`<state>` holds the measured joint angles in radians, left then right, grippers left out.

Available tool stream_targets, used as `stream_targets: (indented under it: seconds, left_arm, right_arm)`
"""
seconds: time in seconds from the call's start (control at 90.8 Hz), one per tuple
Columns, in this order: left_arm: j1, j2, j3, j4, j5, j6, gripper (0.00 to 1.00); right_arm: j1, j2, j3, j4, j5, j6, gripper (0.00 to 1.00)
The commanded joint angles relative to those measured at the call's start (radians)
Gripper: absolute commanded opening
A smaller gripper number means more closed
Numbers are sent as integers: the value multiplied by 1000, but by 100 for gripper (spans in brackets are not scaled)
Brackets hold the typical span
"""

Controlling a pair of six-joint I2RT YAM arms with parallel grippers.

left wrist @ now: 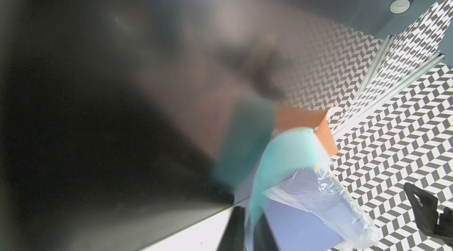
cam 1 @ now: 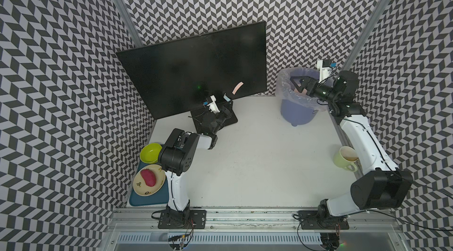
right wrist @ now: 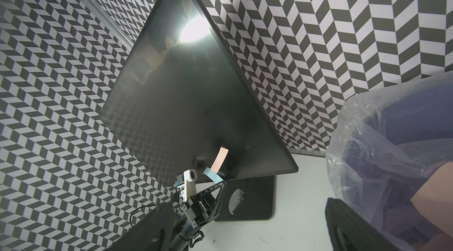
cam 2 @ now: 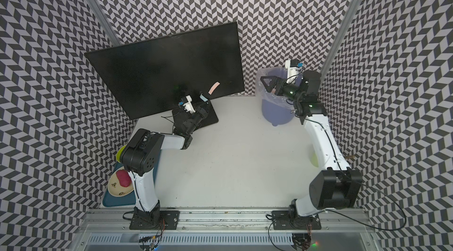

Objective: Remove the sticky note from the monitor
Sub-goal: Tear off the sticky note from the monitor.

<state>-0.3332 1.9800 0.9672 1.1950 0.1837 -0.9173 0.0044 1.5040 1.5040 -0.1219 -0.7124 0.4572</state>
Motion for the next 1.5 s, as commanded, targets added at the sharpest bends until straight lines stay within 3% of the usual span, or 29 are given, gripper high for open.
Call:
stream_targets:
  seconds: [0.0, 0.286, 0.507, 0.859, 1.245, 1.487]
  left_arm:
    - [17, -12, 28, -8, -5, -26, 1]
    - [15, -52, -12, -7, 19, -37, 0]
    - [-6, -173, -81, -60, 64, -4, 0]
    - [-58, -402, -87, -308, 224, 176, 0]
    - [-113, -487, -11, -441, 496, 259, 0]
    - [-132, -523, 20, -514, 541, 328, 0]
  right_arm:
    - [5, -3, -2, 70, -16, 8, 99]
    - [6, -5, -15, 70, -19, 8, 99]
    - [17, -31, -59, 77, -37, 12, 99]
    - [139, -17, -66, 83, -110, -43, 98]
    - [332, 92, 37, 45, -299, -212, 78]
    - [397, 139, 57, 32, -323, -244, 65]
